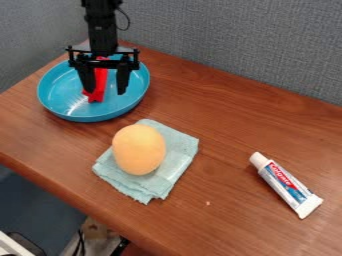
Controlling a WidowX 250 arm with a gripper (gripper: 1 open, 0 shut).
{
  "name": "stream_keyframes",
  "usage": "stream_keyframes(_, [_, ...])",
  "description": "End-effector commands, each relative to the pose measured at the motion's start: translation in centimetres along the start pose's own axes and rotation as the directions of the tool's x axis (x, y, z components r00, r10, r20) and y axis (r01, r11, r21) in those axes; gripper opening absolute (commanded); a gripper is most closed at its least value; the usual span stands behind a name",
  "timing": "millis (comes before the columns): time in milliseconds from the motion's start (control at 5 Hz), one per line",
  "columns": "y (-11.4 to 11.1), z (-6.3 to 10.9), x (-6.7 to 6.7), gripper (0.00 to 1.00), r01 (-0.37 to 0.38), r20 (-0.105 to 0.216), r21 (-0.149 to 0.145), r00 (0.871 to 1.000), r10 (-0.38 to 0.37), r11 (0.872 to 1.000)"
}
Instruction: Put the red object on the blue plate
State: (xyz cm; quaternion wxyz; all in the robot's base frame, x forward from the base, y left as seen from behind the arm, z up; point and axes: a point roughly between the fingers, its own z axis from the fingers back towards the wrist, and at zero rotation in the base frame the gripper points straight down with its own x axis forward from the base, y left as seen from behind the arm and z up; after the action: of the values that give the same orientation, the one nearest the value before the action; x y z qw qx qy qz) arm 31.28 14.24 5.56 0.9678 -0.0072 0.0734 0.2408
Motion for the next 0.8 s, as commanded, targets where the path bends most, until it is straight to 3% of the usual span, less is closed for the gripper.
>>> stream_keyframes(0, [-0.29, 2.44, -0.06, 0.00, 0.010, 0.064, -0.011, 0.998, -0.009, 1.000])
stream_keyframes(200, [-0.41, 2.77, -0.19, 0.00, 0.015, 0.066, -0.019, 0.998, -0.014, 1.000])
stream_keyframes(400, [-0.56, 2.47, -0.19, 1.00, 0.016, 0.056, -0.018, 0.998, -0.015, 1.000])
stream_keyframes(600, [-0.72, 2.10, -0.19, 1.00, 0.016, 0.046, -0.016, 0.999, -0.015, 1.000])
